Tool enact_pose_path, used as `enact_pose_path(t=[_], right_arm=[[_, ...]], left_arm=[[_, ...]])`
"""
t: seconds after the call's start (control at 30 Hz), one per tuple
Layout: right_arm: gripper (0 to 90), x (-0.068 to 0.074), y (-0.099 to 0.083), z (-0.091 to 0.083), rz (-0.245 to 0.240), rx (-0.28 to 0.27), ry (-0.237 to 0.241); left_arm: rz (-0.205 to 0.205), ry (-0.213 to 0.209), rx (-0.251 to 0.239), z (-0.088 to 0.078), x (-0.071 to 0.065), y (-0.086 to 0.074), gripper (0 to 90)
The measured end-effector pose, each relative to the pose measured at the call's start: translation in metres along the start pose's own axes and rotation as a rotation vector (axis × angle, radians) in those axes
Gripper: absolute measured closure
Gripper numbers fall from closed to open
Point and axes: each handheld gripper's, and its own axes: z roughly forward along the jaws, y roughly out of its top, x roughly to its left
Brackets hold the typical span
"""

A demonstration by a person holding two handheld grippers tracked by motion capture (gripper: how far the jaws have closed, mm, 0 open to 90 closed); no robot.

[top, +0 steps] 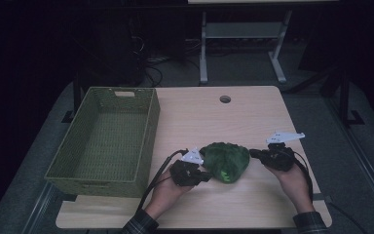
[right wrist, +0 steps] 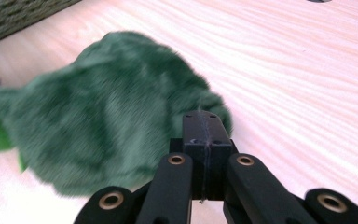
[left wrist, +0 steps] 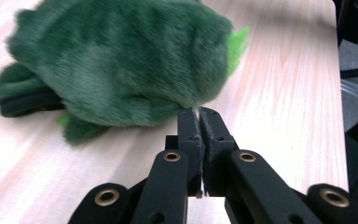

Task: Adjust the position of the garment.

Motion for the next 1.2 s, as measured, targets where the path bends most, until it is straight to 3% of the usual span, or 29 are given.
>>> enact_pose_path(t=[0.27, 0.5, 0.57, 0.7, 0.93, 1.2], right_arm=[[90.0, -0.018, 0.023, 0.02, 0.027, -0.019, 0.003], [90.0, -0.025, 0.039, 0.056, 0.044, 0.042, 0.029], [90.0, -0.027, 0.04, 0.067, 0.036, 0.045, 0.04], [90.0, -0.03, 0.037, 0.084, 0.057, 0.105, 0.068], [90.0, -0.029, 0.031, 0.087, 0.047, 0.132, 0.126], [90.0, -0.023, 0.026, 0.08, 0.023, 0.154, 0.135]], left_arm=[[0.02, -0.017, 0.028, 0.013, -0.009, 0.003, 89.7], [0.042, -0.027, 0.042, 0.026, -0.011, 0.005, 89.7], [0.044, -0.038, 0.039, 0.032, -0.014, 0.006, 89.6], [0.049, -0.047, 0.052, 0.041, -0.019, 0.008, 89.6], [0.05, -0.004, 0.062, 0.046, -0.009, 0.01, 89.7], [0.021, 0.025, 0.065, 0.042, 0.005, 0.007, 89.6]])
